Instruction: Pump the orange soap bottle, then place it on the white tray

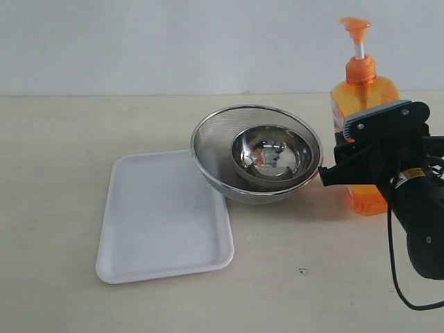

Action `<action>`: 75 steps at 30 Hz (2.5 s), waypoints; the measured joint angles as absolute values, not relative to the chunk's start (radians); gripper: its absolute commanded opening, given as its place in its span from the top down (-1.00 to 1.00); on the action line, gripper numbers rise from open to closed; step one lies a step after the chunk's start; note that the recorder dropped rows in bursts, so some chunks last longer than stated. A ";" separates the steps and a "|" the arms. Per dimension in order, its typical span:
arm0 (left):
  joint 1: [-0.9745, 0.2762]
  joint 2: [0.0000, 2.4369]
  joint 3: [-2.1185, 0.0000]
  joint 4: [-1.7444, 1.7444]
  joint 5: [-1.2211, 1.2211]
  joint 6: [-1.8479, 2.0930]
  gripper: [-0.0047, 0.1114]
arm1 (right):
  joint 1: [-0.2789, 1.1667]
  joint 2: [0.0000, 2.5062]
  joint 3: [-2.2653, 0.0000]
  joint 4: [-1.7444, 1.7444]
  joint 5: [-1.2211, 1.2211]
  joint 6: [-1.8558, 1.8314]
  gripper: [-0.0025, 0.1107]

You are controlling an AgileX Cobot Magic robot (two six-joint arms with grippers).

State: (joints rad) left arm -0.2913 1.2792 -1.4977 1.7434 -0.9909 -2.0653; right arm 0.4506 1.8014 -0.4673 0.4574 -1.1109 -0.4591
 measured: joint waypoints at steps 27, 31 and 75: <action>-0.422 1.165 -1.493 1.444 -0.359 -1.418 0.84 | 0.451 1.801 -0.467 0.457 -1.111 -0.459 0.96; -0.482 1.158 -1.499 1.086 0.029 -0.999 0.84 | 0.451 1.801 -0.467 0.457 -1.113 -0.459 0.96; -0.489 1.157 -1.511 0.648 0.755 -0.598 0.84 | 0.451 1.801 -0.467 0.457 -1.115 -0.459 0.96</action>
State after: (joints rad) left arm -0.4895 1.1566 -1.5113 0.6483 0.7552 -0.5979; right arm 0.4506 1.8014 -0.4673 0.4574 -1.1148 -0.4591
